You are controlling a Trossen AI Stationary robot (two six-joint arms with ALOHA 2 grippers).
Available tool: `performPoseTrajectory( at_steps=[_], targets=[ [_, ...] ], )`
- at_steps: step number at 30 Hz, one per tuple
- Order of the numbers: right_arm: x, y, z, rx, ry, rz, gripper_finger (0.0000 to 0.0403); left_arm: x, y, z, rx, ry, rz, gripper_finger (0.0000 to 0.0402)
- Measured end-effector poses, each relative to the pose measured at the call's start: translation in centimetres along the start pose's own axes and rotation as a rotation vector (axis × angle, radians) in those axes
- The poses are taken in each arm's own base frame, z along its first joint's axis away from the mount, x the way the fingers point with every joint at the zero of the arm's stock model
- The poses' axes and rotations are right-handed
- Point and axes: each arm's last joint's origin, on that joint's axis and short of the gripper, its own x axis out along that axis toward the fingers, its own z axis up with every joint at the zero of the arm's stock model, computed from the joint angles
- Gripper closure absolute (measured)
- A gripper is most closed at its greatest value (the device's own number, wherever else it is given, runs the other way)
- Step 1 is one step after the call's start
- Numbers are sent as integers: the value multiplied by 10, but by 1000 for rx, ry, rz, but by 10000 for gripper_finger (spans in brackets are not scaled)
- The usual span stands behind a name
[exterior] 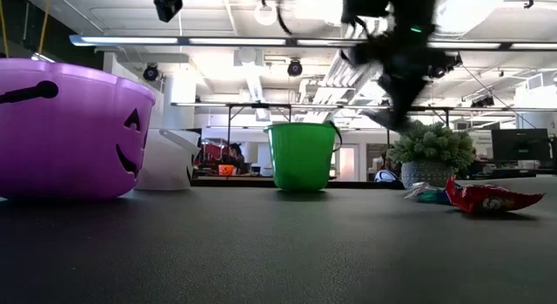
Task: Sort candy
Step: Put the white chocolate into the green bucket
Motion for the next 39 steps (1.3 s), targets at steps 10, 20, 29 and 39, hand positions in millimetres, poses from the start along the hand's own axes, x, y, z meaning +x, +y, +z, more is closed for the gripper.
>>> performPoseTrajectory(
  at_steps=[10,20,29,39],
  targets=[
    [-46,-106,63,274,-654,-219,382,3,0,1,-5,-8,-2,216],
    [-13,-179,63,535,-782,13,382,3,2,2,2,-14,13,216],
    [10,-181,70,513,-753,66,311,2,6,3,-6,-24,32,216],
    [-16,-173,51,560,-457,139,235,0,6,3,-18,-15,23,216]
  ],
)
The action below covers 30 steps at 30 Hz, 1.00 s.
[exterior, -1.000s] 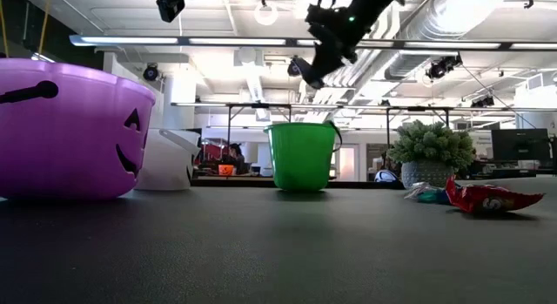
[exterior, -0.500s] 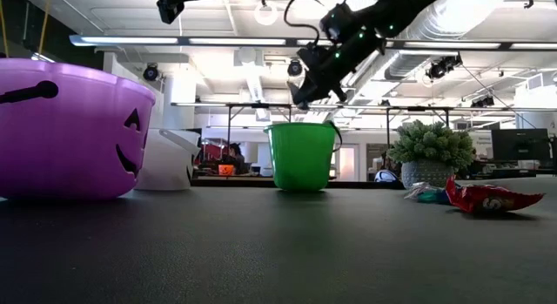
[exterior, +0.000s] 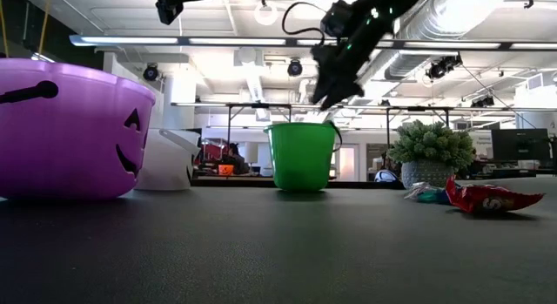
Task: Sort candy
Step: Put the white chocolate into the green bucket
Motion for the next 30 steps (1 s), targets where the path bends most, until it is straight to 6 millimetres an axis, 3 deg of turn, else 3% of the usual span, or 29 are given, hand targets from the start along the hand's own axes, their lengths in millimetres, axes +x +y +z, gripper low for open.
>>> performPoseTrajectory(
  at_steps=[5,9,15,19,23,27,30],
  targets=[
    [-43,16,-9,25,318,21,252,0,0,0,2,2,1,216],
    [-72,37,-27,7,591,35,268,0,0,0,7,2,2,216],
    [-77,74,-58,-136,668,100,274,0,0,-1,0,5,-1,216],
    [-58,91,-97,-262,815,53,274,0,-3,-2,-4,14,-11,216],
    [-37,95,-146,-395,945,-18,274,1,-6,-3,0,19,-23,216],
    [-10,92,-191,-491,978,-34,274,1,-9,-4,-9,25,-35,216],
    [7,90,-212,-500,924,-56,274,2,-11,-5,-9,30,-45,216]
  ],
)
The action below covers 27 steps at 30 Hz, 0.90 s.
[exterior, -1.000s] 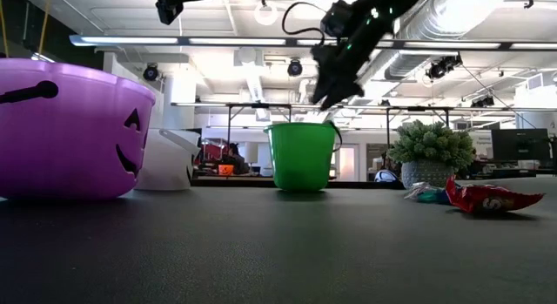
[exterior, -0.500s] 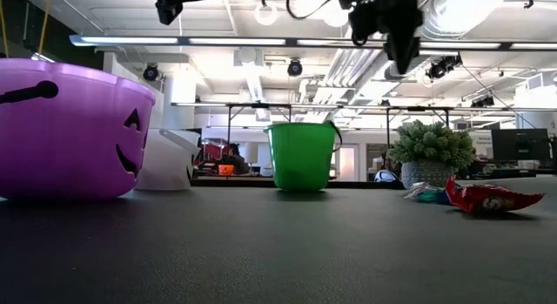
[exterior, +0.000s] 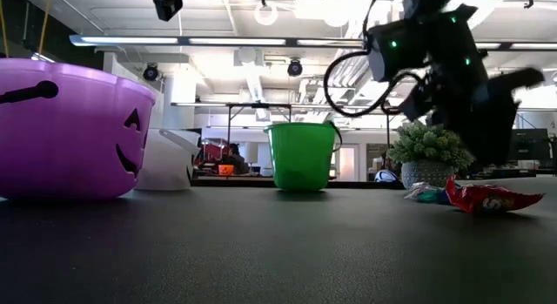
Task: Sort candy
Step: Put the white chocolate into the green bucket
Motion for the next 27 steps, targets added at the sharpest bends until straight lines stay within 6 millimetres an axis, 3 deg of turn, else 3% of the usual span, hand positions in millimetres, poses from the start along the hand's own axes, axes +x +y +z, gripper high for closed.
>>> performPoseTrajectory(
  at_steps=[8,19,24,27],
  targets=[
    [18,1,6,-22,-128,-235,274,1,-5,-2,-15,1,3,216],
    [45,-2,5,-43,-193,-148,274,2,-12,-5,-3,-3,16,216],
    [44,-1,6,-26,-199,-105,281,2,-12,-5,-11,-7,23,216],
    [42,-1,7,-10,-198,-87,310,2,-11,-5,-17,-8,25,216]
  ],
)
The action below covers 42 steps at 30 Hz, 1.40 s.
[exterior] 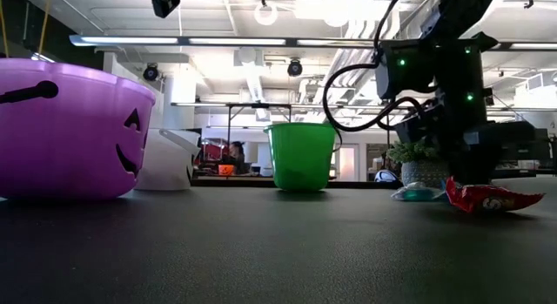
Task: Sort candy
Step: Put the white chocolate into the green bucket
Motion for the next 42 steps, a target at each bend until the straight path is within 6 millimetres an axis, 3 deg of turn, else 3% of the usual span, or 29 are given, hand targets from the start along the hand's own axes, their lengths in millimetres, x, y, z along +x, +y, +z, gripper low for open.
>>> performPoseTrajectory(
  at_steps=[6,15,20,26,30,35,42],
  targets=[
    [-7,2,7,21,-26,60,390,0,0,0,0,0,1,216],
    [-28,3,16,64,-10,89,380,0,0,0,10,1,2,216],
    [-63,2,31,29,-45,71,384,0,0,0,10,1,2,216],
    [-126,-7,56,-16,-224,-37,379,0,0,0,10,1,2,216],
    [-168,-24,70,-4,-396,-156,378,0,0,0,10,1,3,216],
    [-207,-63,86,100,-643,-274,377,0,0,0,10,1,3,216],
    [-229,-127,97,331,-971,-227,377,0,0,0,-2,0,2,216]
  ],
)
